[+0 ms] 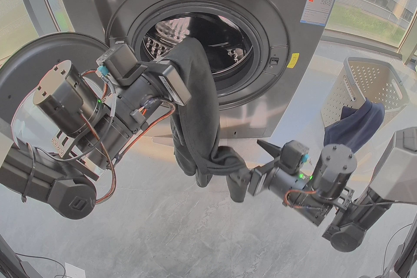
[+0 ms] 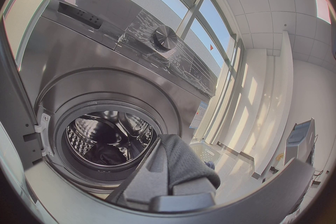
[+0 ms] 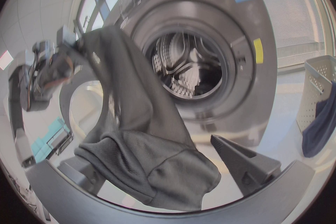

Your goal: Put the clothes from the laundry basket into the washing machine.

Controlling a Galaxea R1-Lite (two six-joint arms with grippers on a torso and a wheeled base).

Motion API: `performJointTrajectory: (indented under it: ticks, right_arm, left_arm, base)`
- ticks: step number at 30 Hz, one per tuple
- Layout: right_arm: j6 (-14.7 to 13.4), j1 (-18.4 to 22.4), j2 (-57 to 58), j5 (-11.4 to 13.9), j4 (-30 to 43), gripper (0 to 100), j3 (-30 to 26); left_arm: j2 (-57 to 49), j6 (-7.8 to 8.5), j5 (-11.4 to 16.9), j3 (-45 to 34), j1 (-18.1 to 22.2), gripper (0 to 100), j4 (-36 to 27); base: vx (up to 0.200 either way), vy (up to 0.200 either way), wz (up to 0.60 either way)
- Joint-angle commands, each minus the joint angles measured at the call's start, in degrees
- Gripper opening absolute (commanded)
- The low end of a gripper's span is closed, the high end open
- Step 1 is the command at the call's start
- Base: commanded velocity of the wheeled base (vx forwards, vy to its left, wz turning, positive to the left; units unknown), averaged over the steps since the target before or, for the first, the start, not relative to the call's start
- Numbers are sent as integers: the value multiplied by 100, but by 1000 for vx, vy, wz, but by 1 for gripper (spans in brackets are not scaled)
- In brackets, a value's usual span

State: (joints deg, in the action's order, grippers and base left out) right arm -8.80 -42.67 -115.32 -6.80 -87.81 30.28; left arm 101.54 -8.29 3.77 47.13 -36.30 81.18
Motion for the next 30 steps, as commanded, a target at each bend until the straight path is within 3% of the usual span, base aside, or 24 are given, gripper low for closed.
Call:
performJointTrajectory:
  ticks: [1, 3, 8, 15, 21, 28, 30]
  right_arm:
    - [63, -181, -403, 56, -43, 100, -1209]
    - [63, -189, -421, 179, -43, 100, -1508]
    - [72, -251, -421, 320, -52, 100, -1666]
    - [63, -181, -412, 311, -52, 100, -1182]
    - [63, 136, -878, 285, -43, 100, 391]
    - [89, 303, -1423, 302, -35, 100, 1454]
    - [239, 426, -1686, 337, 9, 100, 2026]
  left_arm:
    - [-64, 3, 1, 51, 0, 0, -5]
    - [-72, 12, 10, 60, 18, 0, -14]
    - [-64, 3, 10, 183, 44, 0, -49]
    - [-55, 3, 36, 191, 36, 0, -49]
    - [-90, -59, 107, 165, -167, 0, -49]
    - [-169, -129, 115, 165, -298, 0, -49]
    - [-266, -138, 115, 147, -386, 0, -58]
  base:
    - [0, 0, 0]
    - [0, 0, 0]
    - [0, 0, 0]
    - [0, 0, 0]
    - [0, 0, 0]
    - [0, 0, 0]
    - [0, 0, 0]
